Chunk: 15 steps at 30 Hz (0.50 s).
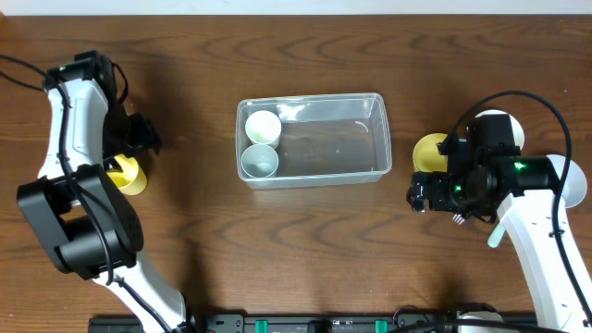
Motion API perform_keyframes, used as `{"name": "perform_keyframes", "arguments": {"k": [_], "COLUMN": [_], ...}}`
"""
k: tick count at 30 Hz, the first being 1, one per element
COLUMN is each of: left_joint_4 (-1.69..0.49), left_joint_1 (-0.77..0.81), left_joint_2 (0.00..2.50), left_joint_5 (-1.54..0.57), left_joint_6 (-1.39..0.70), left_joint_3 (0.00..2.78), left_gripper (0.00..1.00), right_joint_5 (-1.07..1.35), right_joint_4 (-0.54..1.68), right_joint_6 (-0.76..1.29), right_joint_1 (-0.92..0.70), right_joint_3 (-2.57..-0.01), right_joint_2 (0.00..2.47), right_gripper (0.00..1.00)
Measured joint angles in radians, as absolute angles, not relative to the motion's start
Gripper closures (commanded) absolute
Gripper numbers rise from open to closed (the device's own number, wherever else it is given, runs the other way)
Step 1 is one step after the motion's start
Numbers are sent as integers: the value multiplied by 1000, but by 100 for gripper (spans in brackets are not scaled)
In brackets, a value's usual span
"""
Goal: Pack container
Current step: 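Return the left gripper and grasp the yellow cup rim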
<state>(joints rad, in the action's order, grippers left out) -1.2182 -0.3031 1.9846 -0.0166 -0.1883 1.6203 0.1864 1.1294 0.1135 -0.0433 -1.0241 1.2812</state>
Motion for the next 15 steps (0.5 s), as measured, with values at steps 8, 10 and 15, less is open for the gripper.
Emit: {"name": "perform_keyframes", "arguments": {"k": [8,10,15], "left_joint_4": [-1166,-1164,-1163], "left_joint_1": [-332,-332,-332], "left_joint_2": [1991,1991,1991], "left_joint_5": [-19,-19,-20], "left_joint_6": [-197,-203,-207], "left_joint_3": [1541,1539,1537], "left_gripper": [43,57,70], "right_joint_5": [186,186,186], "right_joint_4": [1134,1137,1140], "right_joint_6": [113,113,113], "right_joint_1": [-43,-43,-43], "right_joint_3": [-1024,-1024,-1024], "right_joint_2": [1281,1281,1281], "right_gripper": [1,1,1]}}
